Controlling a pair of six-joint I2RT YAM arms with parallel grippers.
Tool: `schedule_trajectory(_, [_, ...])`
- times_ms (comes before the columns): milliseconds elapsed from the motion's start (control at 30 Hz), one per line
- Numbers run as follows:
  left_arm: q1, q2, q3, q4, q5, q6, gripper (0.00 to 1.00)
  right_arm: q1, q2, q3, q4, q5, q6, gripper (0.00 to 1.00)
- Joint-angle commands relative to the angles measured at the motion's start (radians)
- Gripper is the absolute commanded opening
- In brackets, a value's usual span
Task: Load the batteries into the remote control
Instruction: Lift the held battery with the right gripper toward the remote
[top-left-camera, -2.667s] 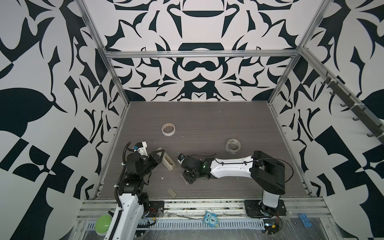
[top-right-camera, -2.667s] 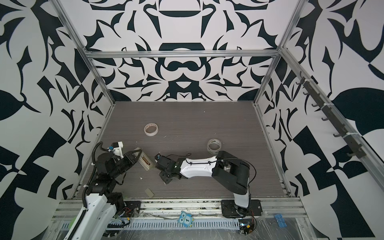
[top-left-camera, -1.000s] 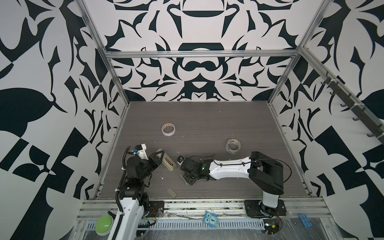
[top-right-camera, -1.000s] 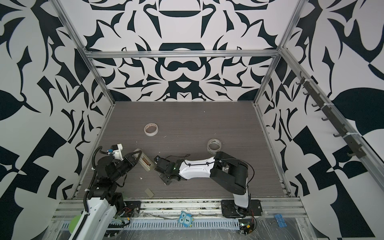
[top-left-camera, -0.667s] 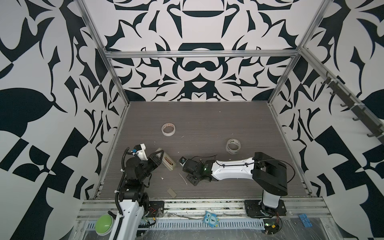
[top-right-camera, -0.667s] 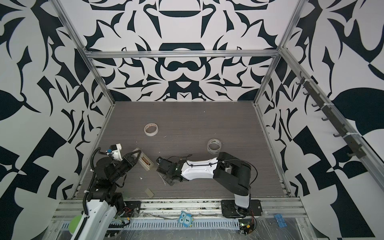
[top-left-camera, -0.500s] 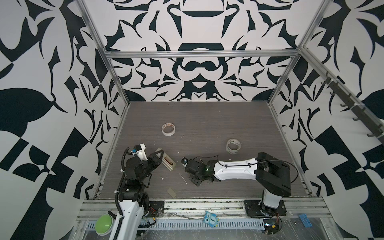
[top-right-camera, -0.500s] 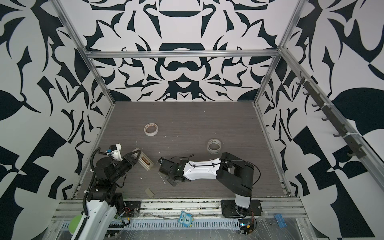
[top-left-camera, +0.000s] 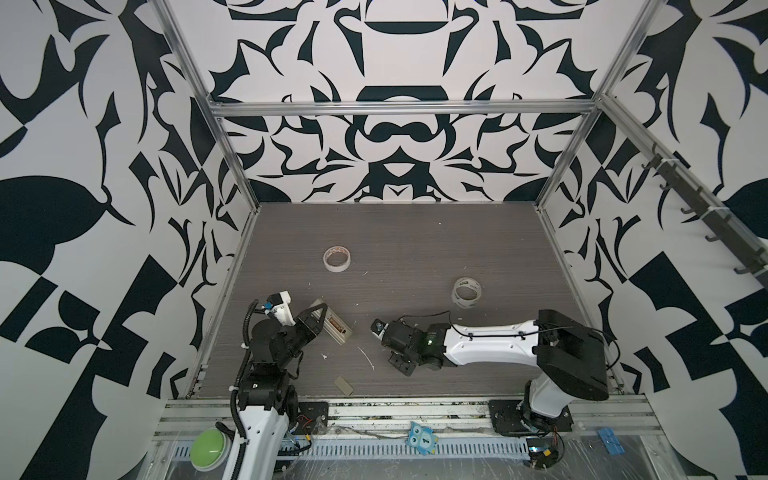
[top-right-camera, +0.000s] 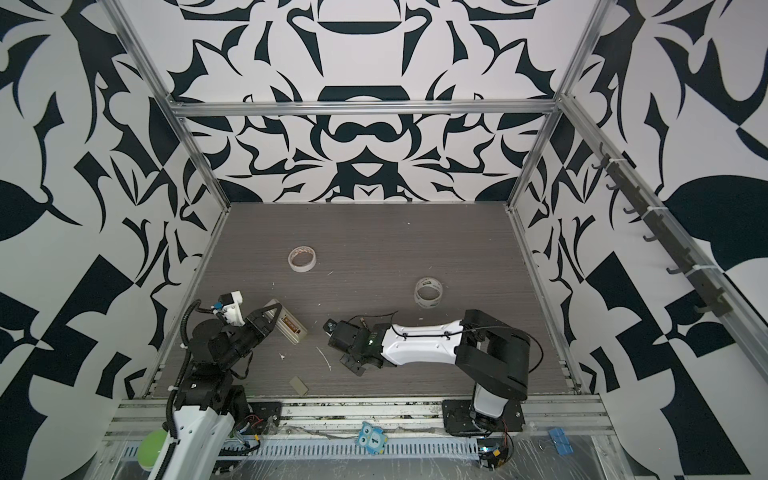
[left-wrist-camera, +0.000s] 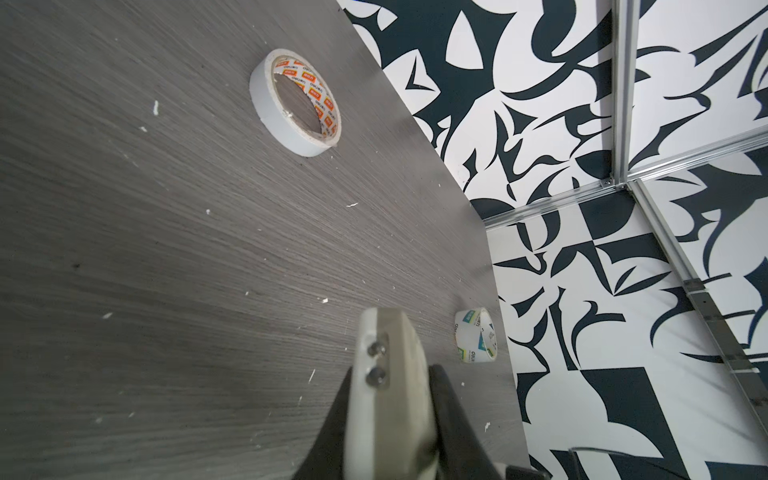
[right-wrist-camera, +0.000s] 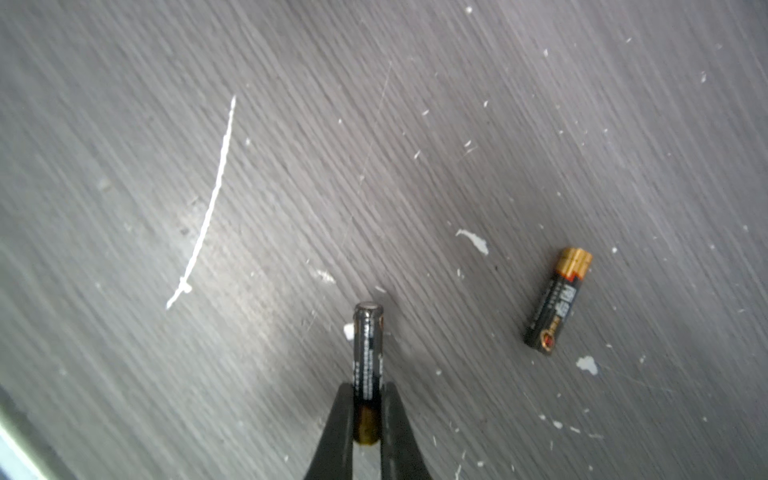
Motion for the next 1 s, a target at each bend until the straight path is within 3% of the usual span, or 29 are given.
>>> schedule_trajectory(0, [0.003, -0.04, -0.024, 0.023, 0.025, -0.02, 0.0, 0.003, -0.031, -0.008, 0.005, -0.001, -0.041, 0.0])
schedule_trajectory(600, [0.002, -0.122, -0.021, 0.009, 0.061, -0.027, 0.0, 0.004, 0.027, -0.004, 0.012, 0.017, -0.056, 0.0])
schedule_trajectory(967, [0.003, -0.135, -0.021, 0.002, 0.063, -0.027, 0.0, 0.004, -0.005, -0.036, 0.031, 0.017, -0.014, 0.19])
